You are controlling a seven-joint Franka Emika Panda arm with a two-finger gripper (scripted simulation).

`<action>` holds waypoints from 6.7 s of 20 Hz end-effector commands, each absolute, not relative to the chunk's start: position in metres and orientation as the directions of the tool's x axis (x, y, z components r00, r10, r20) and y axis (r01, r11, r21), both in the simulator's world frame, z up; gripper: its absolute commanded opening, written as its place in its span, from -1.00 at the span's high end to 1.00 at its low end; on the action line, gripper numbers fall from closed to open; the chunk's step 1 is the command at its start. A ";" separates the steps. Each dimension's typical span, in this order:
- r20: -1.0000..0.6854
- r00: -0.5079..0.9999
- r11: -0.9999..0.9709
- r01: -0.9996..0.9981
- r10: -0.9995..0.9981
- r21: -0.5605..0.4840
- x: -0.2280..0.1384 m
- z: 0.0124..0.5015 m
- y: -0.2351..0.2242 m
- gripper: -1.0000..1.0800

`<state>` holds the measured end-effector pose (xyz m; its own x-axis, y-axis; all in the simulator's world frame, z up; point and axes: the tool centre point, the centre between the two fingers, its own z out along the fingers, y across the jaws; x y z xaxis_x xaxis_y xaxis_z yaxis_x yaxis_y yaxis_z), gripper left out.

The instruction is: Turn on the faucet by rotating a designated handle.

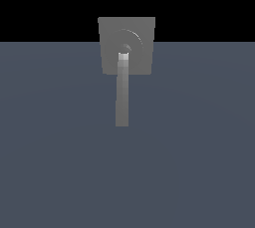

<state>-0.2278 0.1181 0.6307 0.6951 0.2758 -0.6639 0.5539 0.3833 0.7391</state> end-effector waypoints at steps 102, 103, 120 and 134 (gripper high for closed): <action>0.992 0.021 -0.992 -0.044 -0.121 -0.120 -0.088 0.079 -0.029 1.00; 0.993 0.020 -0.992 -0.044 -0.118 -0.117 -0.088 0.082 -0.032 1.00; 0.997 0.010 -0.996 -0.051 -0.079 -0.079 -0.088 0.126 -0.094 1.00; 0.999 0.001 -0.997 -0.057 -0.049 -0.048 -0.088 0.163 -0.140 1.00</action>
